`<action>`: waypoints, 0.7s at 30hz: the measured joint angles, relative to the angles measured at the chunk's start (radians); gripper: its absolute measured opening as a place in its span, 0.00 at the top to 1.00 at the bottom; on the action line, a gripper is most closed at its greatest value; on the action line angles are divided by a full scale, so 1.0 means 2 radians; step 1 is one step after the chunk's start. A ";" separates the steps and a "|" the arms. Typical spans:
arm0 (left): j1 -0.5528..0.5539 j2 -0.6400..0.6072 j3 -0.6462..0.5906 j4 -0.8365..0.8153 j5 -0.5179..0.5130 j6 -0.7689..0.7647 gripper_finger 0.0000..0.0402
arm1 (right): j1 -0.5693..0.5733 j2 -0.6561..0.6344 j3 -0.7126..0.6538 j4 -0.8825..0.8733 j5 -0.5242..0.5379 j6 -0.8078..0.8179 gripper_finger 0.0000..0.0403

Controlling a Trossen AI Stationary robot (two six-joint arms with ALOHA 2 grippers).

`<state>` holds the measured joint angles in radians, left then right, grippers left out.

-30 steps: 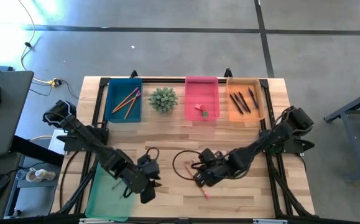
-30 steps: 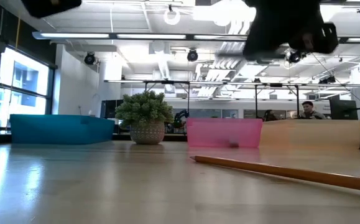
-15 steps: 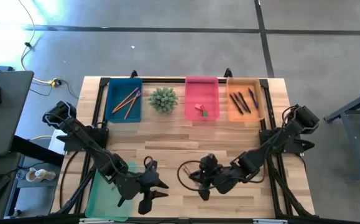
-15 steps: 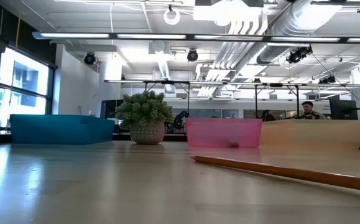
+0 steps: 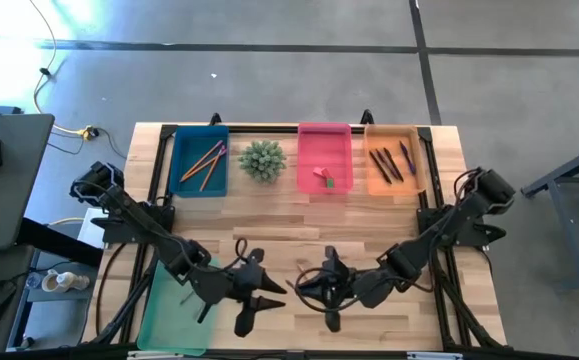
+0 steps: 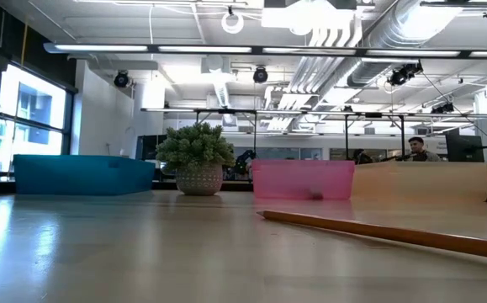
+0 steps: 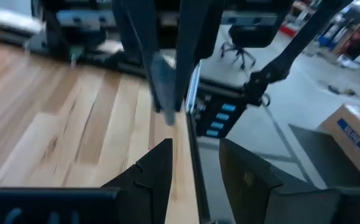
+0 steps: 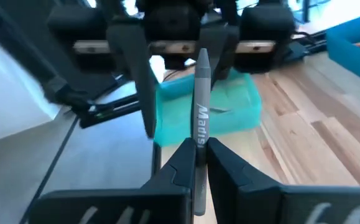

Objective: Sort crayons/erasers/pens/pencils in bins
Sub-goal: Put the gray crayon into the green bin

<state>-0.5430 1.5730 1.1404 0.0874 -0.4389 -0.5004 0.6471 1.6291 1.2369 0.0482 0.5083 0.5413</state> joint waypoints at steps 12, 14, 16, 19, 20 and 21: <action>0.010 0.000 0.000 0.074 -0.015 0.025 0.70 | 0.008 -0.017 0.000 0.015 -0.018 -0.026 0.97; 0.013 0.000 0.000 0.084 -0.014 0.026 0.70 | 0.007 -0.017 0.000 0.016 -0.020 -0.026 0.97; 0.017 0.000 0.000 0.090 -0.015 0.026 0.70 | 0.007 -0.017 0.000 0.016 -0.020 -0.026 0.97; 0.022 0.000 0.000 0.097 -0.013 0.026 0.70 | 0.004 -0.017 0.000 0.019 -0.020 -0.026 0.97; 0.024 0.000 0.000 0.103 -0.012 0.027 0.70 | 0.003 -0.017 0.000 0.019 -0.020 -0.025 0.97; 0.025 0.000 0.000 0.109 -0.011 0.029 0.70 | 0.001 -0.017 0.000 0.019 -0.020 -0.026 0.97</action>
<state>-0.4926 1.5726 1.1404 0.3048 -0.4601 -0.4417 0.6484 1.5955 1.2366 0.0864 0.4686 0.4901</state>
